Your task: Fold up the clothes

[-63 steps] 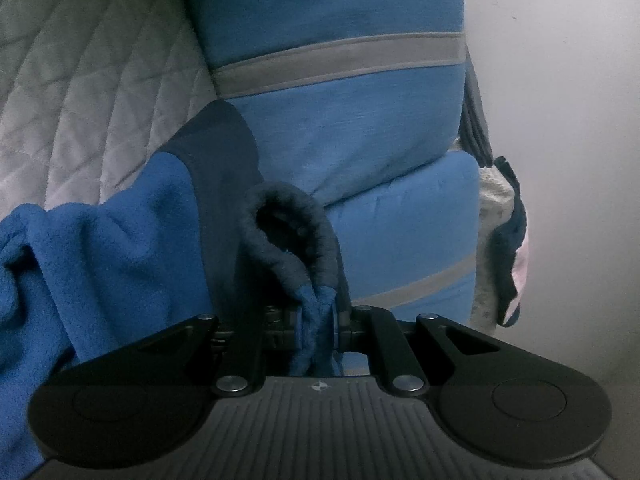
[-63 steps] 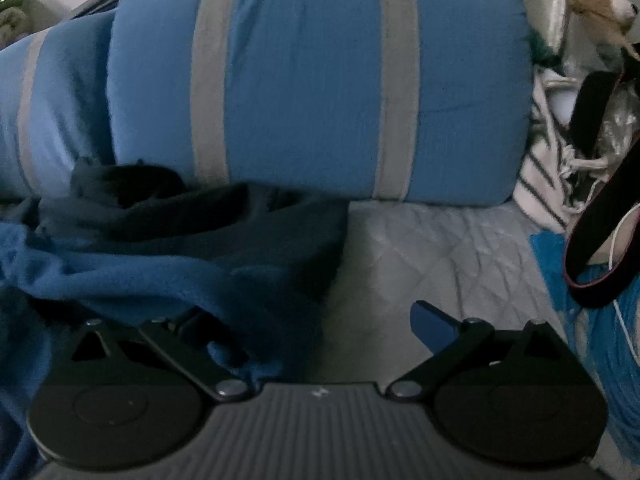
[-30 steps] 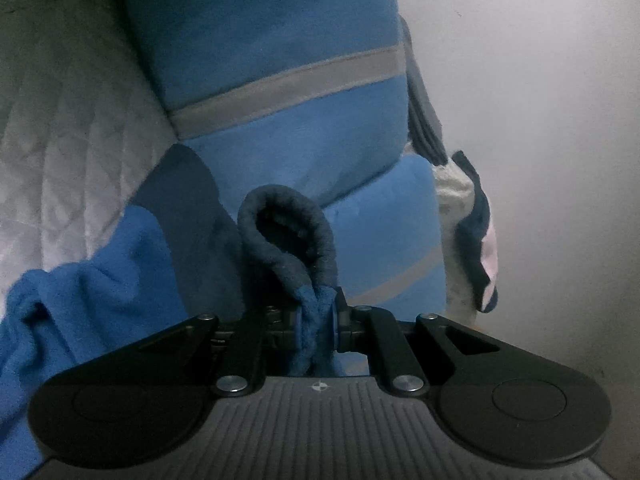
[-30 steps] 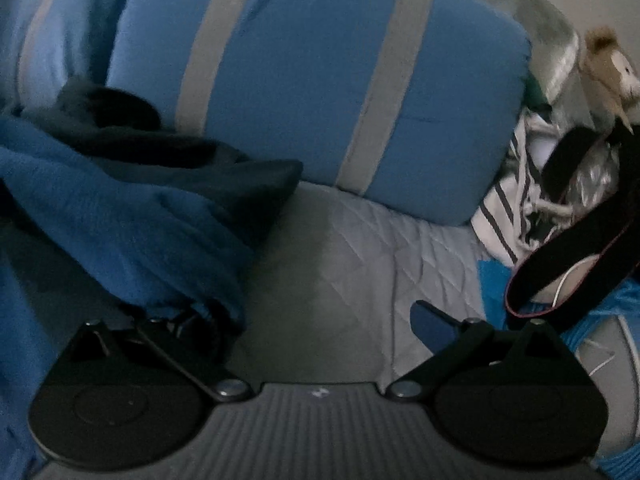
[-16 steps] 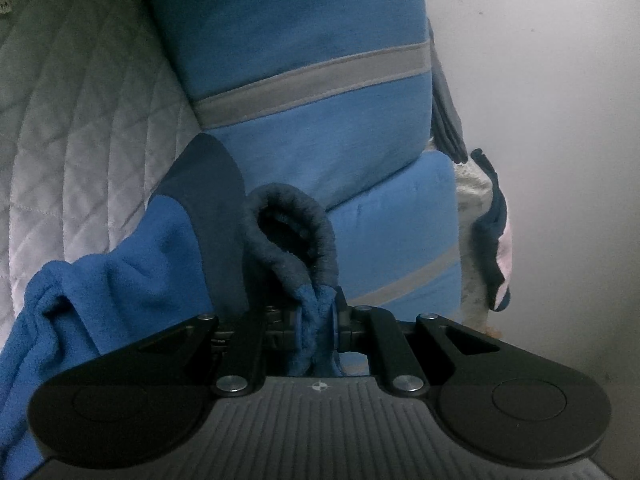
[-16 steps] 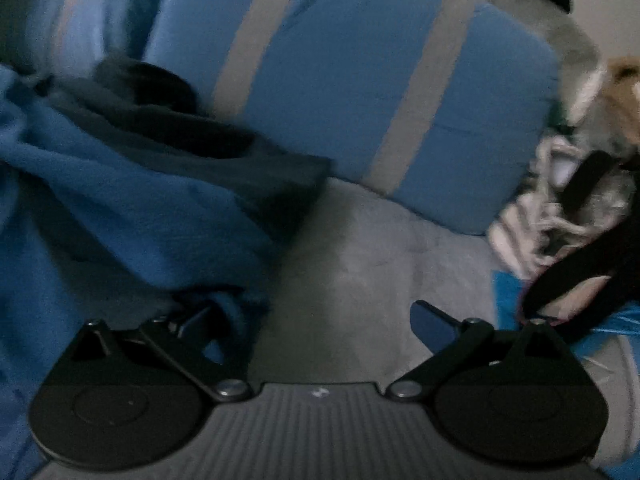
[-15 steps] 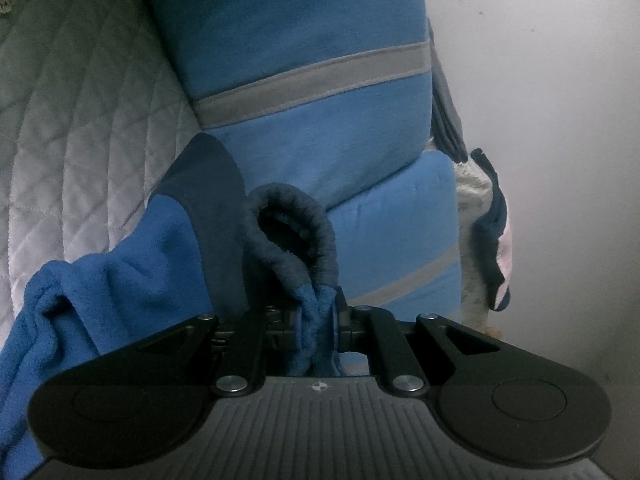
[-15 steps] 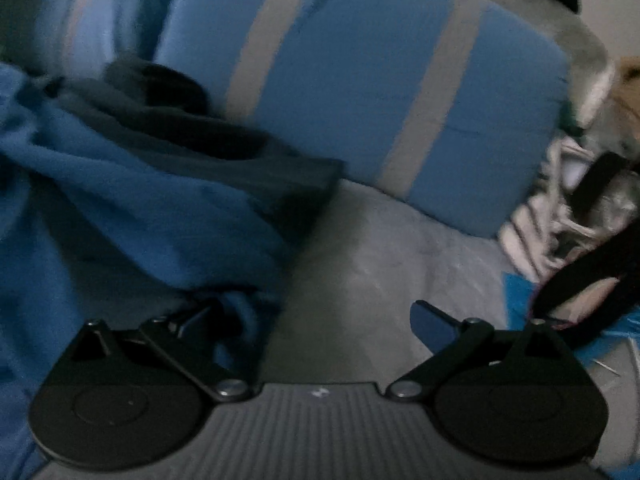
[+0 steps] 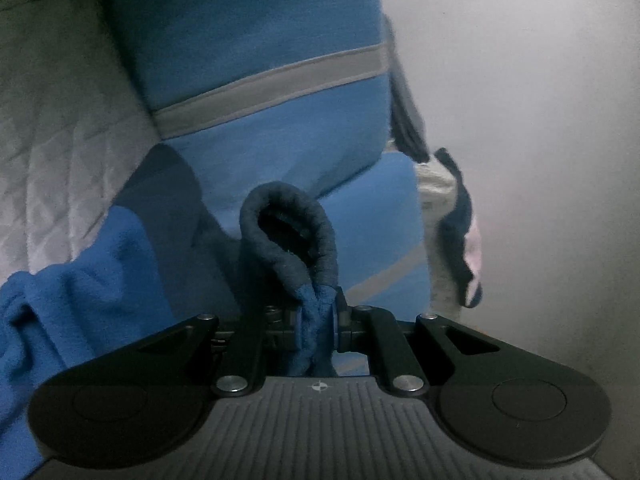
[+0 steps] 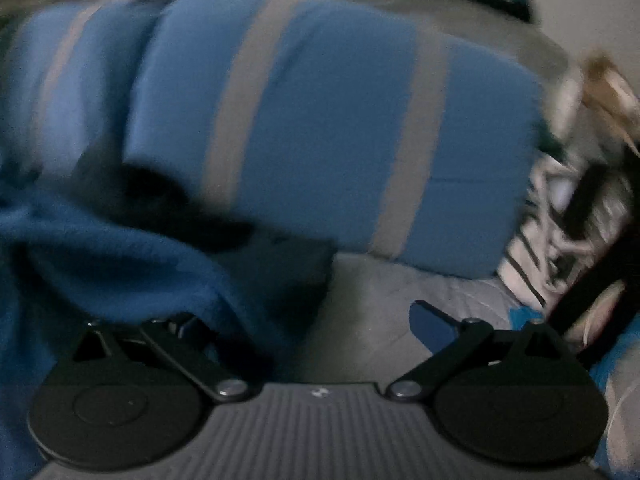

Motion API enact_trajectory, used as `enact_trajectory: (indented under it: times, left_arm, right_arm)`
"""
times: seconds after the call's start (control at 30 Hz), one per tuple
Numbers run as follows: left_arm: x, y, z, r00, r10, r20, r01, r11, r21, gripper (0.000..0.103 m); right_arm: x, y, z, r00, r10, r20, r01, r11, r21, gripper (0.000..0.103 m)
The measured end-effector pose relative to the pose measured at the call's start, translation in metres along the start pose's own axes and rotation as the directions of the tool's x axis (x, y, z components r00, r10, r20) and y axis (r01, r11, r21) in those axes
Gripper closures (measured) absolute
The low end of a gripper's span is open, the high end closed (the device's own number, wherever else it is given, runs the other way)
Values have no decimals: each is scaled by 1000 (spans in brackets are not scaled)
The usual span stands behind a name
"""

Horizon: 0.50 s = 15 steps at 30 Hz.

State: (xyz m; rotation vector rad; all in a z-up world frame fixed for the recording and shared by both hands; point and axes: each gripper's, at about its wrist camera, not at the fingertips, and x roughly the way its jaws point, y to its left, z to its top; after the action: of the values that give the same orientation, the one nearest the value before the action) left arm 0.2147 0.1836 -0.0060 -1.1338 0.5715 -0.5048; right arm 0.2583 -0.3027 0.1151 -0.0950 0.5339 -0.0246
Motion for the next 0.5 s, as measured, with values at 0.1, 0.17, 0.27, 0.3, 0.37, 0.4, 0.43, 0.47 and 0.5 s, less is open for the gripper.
enact_trajectory:
  times: [0.1, 0.17, 0.27, 0.3, 0.37, 0.4, 0.43, 0.47, 0.5]
  left_arm:
    - [2, -10, -3, 999, -43, -23, 44, 998, 42, 91]
    - [6, -4, -3, 1000, -4, -29, 6, 999, 39, 91]
    - [13, 7, -4, 997, 66, -38, -65, 998, 28, 91]
    - [15, 11, -4, 995, 89, -41, -88, 996, 24, 91]
    - [19, 19, -4, 990, 135, -47, -135, 991, 17, 91]
    - [21, 22, -5, 986, 158, -50, -158, 987, 14, 91]
    - [24, 26, -5, 982, 181, -53, -181, 983, 11, 91]
    - [24, 28, -4, 981, 186, -54, -187, 982, -4, 91]
    - [23, 31, -3, 981, 186, -54, -188, 982, -23, 91]
  right_arm:
    - [4, -19, 13, 1000, -23, 15, 21, 991, 134, 1]
    - [8, -26, 17, 1000, -16, -13, 18, 982, 186, 1]
    - [24, -32, 16, 996, 19, -82, 1, 973, 230, 0]
    - [28, -32, 14, 995, 22, -101, 1, 976, 220, 0]
    - [38, -26, 9, 989, 7, -145, 17, 986, 166, 0]
    - [42, -23, 5, 985, 2, -170, 22, 990, 138, 0]
    - [44, -22, 3, 982, 8, -188, 17, 992, 127, 0]
    - [45, -21, 0, 979, 15, -204, 10, 993, 118, 0]
    - [45, -22, -2, 978, 20, -207, 5, 993, 120, 0]
